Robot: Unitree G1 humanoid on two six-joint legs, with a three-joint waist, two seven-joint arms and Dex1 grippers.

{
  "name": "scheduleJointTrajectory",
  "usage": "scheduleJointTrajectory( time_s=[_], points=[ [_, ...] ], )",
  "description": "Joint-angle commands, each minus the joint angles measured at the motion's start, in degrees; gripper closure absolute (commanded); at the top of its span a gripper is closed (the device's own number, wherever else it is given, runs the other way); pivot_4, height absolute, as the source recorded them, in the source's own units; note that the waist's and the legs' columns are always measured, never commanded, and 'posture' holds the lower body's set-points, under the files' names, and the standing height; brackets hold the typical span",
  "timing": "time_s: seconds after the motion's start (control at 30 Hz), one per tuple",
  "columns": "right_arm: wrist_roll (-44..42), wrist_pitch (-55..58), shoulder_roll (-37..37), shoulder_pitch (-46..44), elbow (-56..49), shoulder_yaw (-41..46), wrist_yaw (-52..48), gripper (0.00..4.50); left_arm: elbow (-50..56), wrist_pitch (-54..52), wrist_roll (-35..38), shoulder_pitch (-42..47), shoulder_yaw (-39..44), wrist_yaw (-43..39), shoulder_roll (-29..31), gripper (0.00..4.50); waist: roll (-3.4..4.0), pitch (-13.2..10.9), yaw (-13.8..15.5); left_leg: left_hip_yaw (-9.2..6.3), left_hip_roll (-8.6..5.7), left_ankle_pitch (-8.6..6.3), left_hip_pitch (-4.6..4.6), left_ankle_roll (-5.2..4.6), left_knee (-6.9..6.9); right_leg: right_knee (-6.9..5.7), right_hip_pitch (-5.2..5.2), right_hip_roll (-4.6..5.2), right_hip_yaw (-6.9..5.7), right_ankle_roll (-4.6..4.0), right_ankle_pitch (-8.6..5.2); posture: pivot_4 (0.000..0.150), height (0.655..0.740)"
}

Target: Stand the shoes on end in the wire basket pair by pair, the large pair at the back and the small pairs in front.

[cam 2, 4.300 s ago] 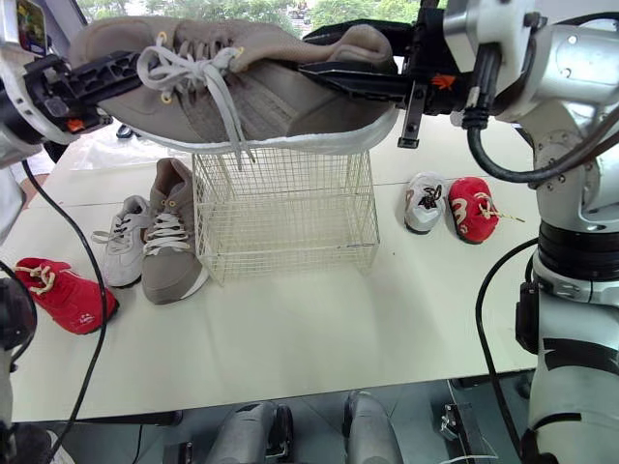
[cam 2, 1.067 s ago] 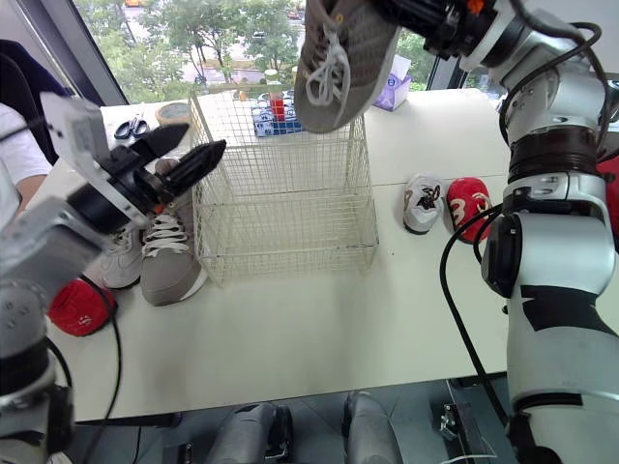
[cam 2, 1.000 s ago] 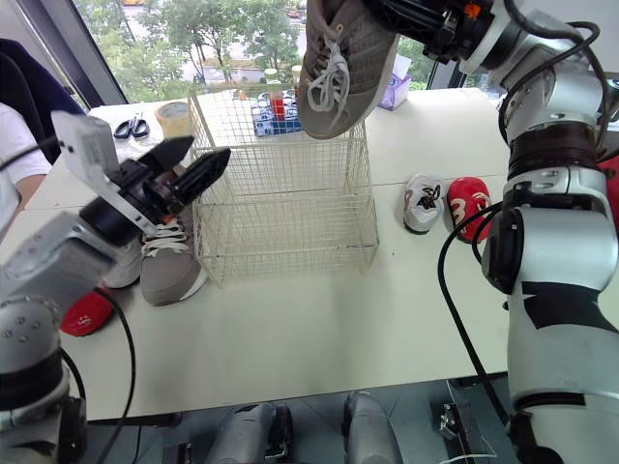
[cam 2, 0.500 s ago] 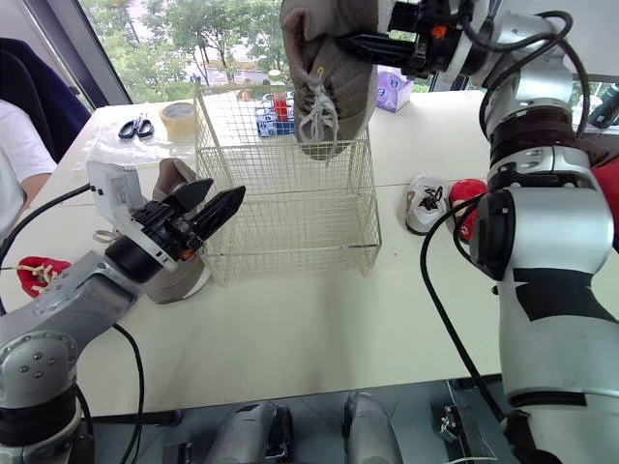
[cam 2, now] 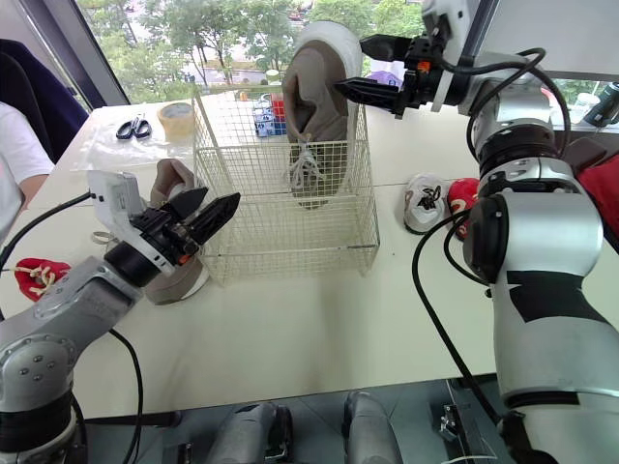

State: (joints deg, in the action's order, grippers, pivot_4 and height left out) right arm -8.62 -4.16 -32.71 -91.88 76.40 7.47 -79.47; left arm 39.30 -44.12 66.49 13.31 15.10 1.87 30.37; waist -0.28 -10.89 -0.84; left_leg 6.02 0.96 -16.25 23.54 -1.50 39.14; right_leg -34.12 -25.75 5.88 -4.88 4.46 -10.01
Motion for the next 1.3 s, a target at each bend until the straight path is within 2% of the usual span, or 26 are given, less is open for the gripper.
scheduleJointTrajectory(
  time_s=[0.03,0.2,0.27,0.3,0.43,0.5,0.57,0.63,0.7,0.77,0.9,1.03,1.13,1.3],
  points=[
    [-0.6,1.4,-2.3,-2.7,-2.8,1.4,-3.1,0.05,0.4,1.3,1.9,0.5,2.8,-0.7,1.4,0.5,0.0,0.0,0.0,0.0,0.0,0.0,0.0,0.0,0.0,0.0,0.0,0.0,0.0,0.0,0.0,0.15,0.74],
    [-1.2,3.5,-5.4,-2.4,-4.8,2.4,-5.3,0.05,-1.3,0.9,6.6,0.7,6.9,-1.8,5.4,0.5,0.0,0.0,0.0,-0.01,0.0,0.0,0.0,0.0,0.0,0.02,0.0,0.01,0.0,0.0,0.0,0.15,0.74],
    [-0.7,2.8,-6.6,-1.3,-5.8,2.2,-4.9,0.0,-2.1,1.1,9.4,0.9,8.5,-2.0,6.6,0.0,0.0,0.0,0.0,0.0,0.0,0.0,0.0,0.0,0.0,0.02,0.0,0.01,0.0,0.0,0.0,0.15,0.74],
    [-0.6,2.7,-7.2,-0.7,-6.2,2.2,-4.6,0.0,-2.5,1.0,10.3,1.1,9.1,-2.0,7.2,0.0,0.0,0.0,-0.1,0.0,0.0,0.0,-0.01,0.0,0.0,0.01,0.0,0.01,0.01,0.0,0.0,0.15,0.74],
    [0.1,0.2,-10.2,1.2,-8.8,2.4,1.2,0.0,-6.0,0.3,9.4,4.3,11.1,3.5,11.0,0.0,0.0,0.0,0.2,-0.02,0.0,0.0,-0.02,0.01,0.0,-0.02,0.0,0.01,0.0,0.0,0.0,0.15,0.74],
    [0.4,0.8,-12.3,2.1,-12.8,1.4,-0.2,0.0,-9.7,-1.3,8.6,7.6,12.5,6.4,15.1,0.0,0.0,0.0,0.2,0.0,-0.01,0.0,-0.02,0.02,0.0,-0.03,0.0,0.02,0.01,0.0,0.0,0.15,0.74],
    [0.6,2.5,-14.5,3.6,-18.1,0.0,-2.5,0.0,-14.5,-4.0,8.9,11.6,12.7,8.6,19.7,0.0,0.02,0.0,0.1,-0.01,-0.01,0.0,-0.01,0.02,0.0,-0.03,-0.01,0.01,0.01,0.0,-0.01,0.15,0.74],
    [0.0,7.1,-16.5,6.3,-25.9,-1.7,-5.7,0.0,-20.0,-9.5,9.1,15.5,10.3,7.5,25.3,0.0,0.02,0.0,0.1,0.0,-0.01,0.0,-0.01,0.02,-0.03,-0.03,-0.03,0.01,0.01,0.01,-0.01,0.15,0.74],
    [-1.8,14.5,-18.2,9.8,-35.8,-3.3,-8.8,0.0,-24.9,-14.9,6.6,19.0,6.1,5.9,29.8,0.0,0.02,0.0,0.1,0.03,-0.01,0.0,-0.03,0.02,-0.05,-0.04,-0.04,0.0,0.0,0.04,-0.02,0.15,0.74],
    [-6.6,26.7,-18.9,15.1,-50.4,-4.3,-10.0,0.0,-29.8,-19.7,3.4,23.1,1.4,3.8,32.5,0.0,0.03,0.0,0.0,0.08,-0.01,0.0,-0.07,0.02,-0.07,-0.05,-0.03,0.0,0.02,0.05,-0.03,0.15,0.74],
    [-15.4,48.5,-23.8,27.9,-77.5,-6.0,-9.3,0.0,-37.4,-25.2,-4.6,31.6,-6.3,0.2,33.2,0.0,0.01,0.0,0.3,0.05,0.02,0.06,-0.08,0.13,-0.07,-0.16,-0.09,-0.03,0.01,0.05,-0.03,0.15,0.74],
    [-27.4,61.9,-24.3,36.8,-93.9,-2.1,-4.9,0.0,-42.9,-27.1,-13.2,38.2,-12.9,-4.9,31.4,0.0,-0.02,0.0,0.5,0.0,0.0,0.08,0.0,0.16,-0.05,-0.15,-0.13,-0.02,-0.04,0.04,-0.02,0.15,0.74],
    [-31.3,65.2,-22.9,41.2,-100.9,-1.7,0.3,0.0,-47.9,-27.6,-18.8,41.9,-16.0,-8.1,28.9,0.0,-0.08,0.0,0.6,0.01,-0.01,0.07,-0.01,0.15,-0.02,-0.12,-0.11,0.01,-0.03,0.04,-0.02,0.15,0.74],
    [-28.9,63.4,-19.7,42.8,-103.0,-4.2,10.7,0.0,-56.6,-26.8,-27.1,45.5,-18.8,-13.2,24.4,0.0,-0.11,0.0,0.5,0.02,-0.02,0.06,-0.01,0.13,0.0,-0.13,-0.12,0.02,-0.03,0.04,-0.02,0.15,0.74]
  ],
)
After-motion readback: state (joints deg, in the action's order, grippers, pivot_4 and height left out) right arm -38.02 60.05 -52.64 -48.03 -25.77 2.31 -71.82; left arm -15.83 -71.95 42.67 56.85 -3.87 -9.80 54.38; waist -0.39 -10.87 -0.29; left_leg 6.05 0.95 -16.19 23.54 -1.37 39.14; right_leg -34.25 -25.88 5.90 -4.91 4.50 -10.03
